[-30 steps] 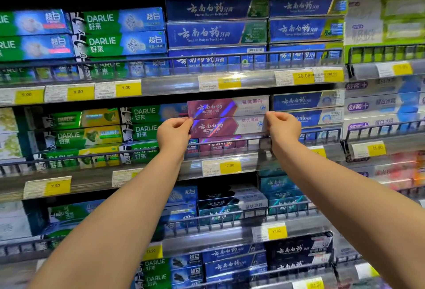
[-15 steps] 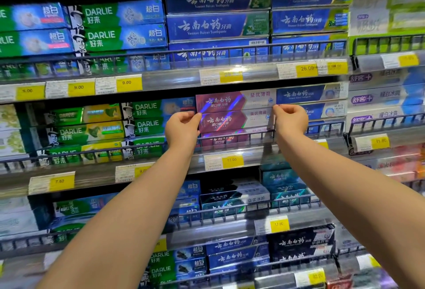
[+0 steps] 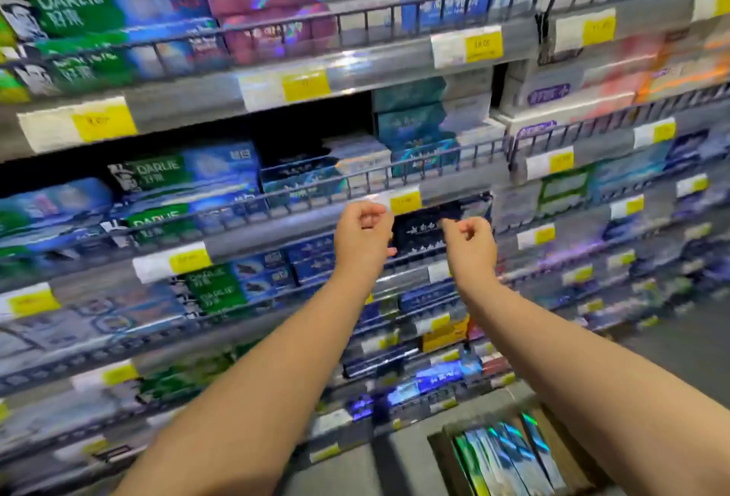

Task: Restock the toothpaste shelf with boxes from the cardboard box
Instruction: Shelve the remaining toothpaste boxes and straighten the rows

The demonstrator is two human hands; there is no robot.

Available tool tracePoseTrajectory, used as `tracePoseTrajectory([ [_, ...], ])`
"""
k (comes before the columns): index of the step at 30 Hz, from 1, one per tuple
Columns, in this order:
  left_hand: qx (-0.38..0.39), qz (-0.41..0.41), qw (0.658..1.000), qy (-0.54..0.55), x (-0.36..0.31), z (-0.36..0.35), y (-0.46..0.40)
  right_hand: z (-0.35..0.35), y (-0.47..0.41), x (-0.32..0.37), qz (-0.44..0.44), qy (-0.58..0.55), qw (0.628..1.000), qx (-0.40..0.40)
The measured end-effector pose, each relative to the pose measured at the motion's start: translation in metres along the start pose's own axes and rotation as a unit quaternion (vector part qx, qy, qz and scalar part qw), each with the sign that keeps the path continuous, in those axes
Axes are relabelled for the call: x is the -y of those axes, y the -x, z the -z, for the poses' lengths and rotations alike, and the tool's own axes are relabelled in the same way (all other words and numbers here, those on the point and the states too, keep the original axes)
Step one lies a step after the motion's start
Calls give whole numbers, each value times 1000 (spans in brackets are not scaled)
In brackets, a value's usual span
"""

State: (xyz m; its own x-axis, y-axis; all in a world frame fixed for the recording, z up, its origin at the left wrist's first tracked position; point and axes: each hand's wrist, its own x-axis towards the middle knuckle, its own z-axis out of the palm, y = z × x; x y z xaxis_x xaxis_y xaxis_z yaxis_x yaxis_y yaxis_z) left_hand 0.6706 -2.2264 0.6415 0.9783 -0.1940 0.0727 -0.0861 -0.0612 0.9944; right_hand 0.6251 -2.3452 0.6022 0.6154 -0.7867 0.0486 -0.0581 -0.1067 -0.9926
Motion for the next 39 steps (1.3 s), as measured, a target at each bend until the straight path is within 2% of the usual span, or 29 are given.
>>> tracePoseTrajectory([
  [3,16,105,994,-28,74,-32,25,40,6,-90,-97,90,991,19],
  [7,5,190,981,-38,153,-80,54,93,-5,-181,-174,152,972,47],
  [10,-1,264,964,-43,205,-115,73,129,-17,-235,-217,222,945,101],
  [13,10,301,952,-58,272,-147,98,159,-30,-287,-249,250,923,155],
  [16,0,384,916,-113,328,-173,127,180,-39,-337,-270,260,908,188],
  [19,8,422,899,-121,401,-200,154,190,-48,-394,-282,288,885,230],
  [23,27,452,877,-157,486,-225,179,194,-49,-481,-303,293,864,276],
  [27,48,432,882,-182,573,-251,186,187,-45,-600,-313,292,845,321],
  [31,99,408,876,-236,666,-275,191,170,-30,-718,-321,338,823,324],
  [34,120,437,856,-249,738,-288,193,152,-29,-789,-330,344,812,336],
  [36,113,448,847,-261,770,-293,190,140,-34,-820,-325,350,815,329],
  [39,79,436,845,-300,802,-302,182,123,-35,-857,-287,321,845,318],
])
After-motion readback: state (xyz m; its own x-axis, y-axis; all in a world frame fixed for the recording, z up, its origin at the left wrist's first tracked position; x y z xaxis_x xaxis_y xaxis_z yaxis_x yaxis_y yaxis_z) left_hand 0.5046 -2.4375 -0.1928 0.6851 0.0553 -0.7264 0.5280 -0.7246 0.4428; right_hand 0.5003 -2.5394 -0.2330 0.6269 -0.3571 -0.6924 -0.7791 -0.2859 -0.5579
